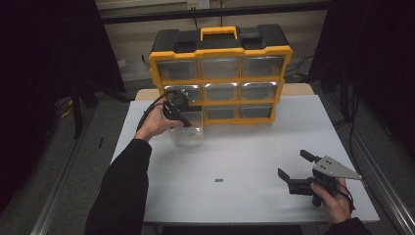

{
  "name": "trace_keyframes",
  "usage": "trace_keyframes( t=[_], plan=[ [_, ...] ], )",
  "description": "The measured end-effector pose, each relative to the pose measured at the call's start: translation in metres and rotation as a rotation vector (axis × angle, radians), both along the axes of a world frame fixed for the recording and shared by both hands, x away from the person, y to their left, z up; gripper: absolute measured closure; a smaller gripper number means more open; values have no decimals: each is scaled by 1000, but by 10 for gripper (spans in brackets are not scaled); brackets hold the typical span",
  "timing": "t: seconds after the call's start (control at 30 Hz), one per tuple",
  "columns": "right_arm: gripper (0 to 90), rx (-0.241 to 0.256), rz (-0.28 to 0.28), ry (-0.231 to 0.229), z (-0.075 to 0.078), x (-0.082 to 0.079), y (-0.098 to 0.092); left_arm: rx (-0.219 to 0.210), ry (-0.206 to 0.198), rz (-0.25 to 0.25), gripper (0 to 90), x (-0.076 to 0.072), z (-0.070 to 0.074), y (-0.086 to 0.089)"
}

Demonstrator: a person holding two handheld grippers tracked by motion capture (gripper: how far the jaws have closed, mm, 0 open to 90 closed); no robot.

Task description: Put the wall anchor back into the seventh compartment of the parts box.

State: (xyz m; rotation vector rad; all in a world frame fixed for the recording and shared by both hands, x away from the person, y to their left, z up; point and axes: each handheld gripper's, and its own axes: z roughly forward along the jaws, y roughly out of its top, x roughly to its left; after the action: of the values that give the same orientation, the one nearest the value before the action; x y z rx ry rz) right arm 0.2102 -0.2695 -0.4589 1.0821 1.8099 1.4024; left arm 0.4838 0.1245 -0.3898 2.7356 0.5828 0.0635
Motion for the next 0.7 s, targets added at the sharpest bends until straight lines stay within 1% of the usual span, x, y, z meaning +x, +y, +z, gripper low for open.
trace_keyframes(
  t=[0.1,0.13,0.17,0.2,0.23,0.27,0.3,0.33,0.37,0.43,0.5,0.53,0.57,0.6,0.63,0.67,0.7],
  plan=[
    [3,0,1,0,0,0,0,10,-7,-5,840,1,0,1],
    [3,1,1,1,0,0,0,-14,-1,34,839,-2,-1,0],
    [3,2,2,0,0,0,0,7,-9,4,839,0,1,1],
    [3,0,3,2,0,0,0,10,-21,3,840,1,3,2],
    [3,0,0,1,0,0,0,-4,-18,8,839,0,2,2],
    [3,-1,1,1,0,0,0,-13,-16,24,839,0,2,2],
    [3,-2,2,2,0,0,0,-9,-17,22,837,0,2,2],
    [3,-1,0,1,0,0,0,-21,-9,36,836,-1,2,2],
    [3,0,-1,1,0,0,0,-17,-6,27,829,-1,2,3],
    [3,0,0,1,0,0,0,-23,-5,27,816,0,3,3],
    [3,0,-1,0,0,0,0,-13,-12,12,805,0,4,4],
    [3,0,-1,1,0,0,0,-18,-12,21,799,0,4,4],
    [3,2,1,0,0,0,0,-20,-25,25,798,-1,4,4],
    [3,1,2,0,0,0,0,-16,-15,24,798,0,6,5],
    [3,0,1,1,0,0,0,-51,-3,53,798,-2,5,5],
    [3,2,2,1,0,0,0,-28,-19,34,798,-1,7,7],
    [3,1,3,2,0,0,0,-37,-20,44,798,-2,9,8]
  ],
)
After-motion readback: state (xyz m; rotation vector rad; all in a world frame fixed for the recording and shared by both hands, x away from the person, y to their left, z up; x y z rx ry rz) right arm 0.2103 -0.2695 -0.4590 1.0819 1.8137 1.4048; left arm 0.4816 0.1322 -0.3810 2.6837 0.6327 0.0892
